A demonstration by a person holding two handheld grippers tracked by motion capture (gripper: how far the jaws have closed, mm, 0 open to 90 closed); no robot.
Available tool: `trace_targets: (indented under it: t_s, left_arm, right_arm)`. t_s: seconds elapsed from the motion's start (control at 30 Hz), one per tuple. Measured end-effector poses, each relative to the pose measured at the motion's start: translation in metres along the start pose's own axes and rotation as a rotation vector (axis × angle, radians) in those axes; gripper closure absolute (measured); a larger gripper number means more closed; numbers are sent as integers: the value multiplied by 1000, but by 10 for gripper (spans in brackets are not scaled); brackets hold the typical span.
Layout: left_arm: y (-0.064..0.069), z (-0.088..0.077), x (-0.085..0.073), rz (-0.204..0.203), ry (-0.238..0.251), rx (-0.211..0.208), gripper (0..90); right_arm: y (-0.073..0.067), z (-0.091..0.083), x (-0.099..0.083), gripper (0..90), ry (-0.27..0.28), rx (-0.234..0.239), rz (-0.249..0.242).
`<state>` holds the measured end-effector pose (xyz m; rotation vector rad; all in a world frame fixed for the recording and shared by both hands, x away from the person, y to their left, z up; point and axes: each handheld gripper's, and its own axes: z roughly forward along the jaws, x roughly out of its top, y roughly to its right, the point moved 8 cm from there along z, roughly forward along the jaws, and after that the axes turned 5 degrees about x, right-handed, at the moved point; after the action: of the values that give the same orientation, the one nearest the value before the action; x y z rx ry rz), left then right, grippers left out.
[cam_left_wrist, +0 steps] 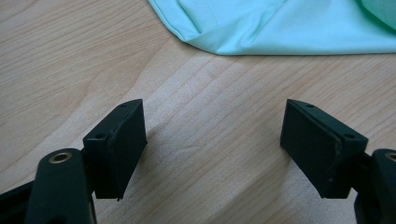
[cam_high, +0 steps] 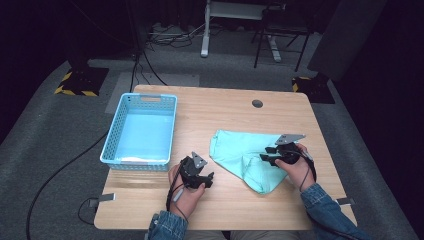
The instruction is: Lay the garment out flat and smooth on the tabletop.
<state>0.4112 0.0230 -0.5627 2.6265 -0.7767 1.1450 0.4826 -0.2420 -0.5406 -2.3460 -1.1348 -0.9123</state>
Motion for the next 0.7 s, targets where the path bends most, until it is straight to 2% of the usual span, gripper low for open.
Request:
trace_targets:
  t_s: [0.07,0.2,0.23,0.43,0.7]
  left_arm:
    - [0,0,0,0,1,0,224]
    - [0,0,0,-1,0,0,224]
    - [0,0,0,0,1,0,224]
    - [0,0,0,-1,1,0,223]
    - [0,1,1,0,1,-1,223]
  right_arm:
    - [-2,6,-5,647,-22,4,-6]
    - [-5,6,-6,841,-19,-2,-17]
    - [-6,5,-6,861,-22,-2,-28]
    - [-10,-8,-1,872,1,-12,-48]
    - [-13,-43,-4,870,51,-29,-43]
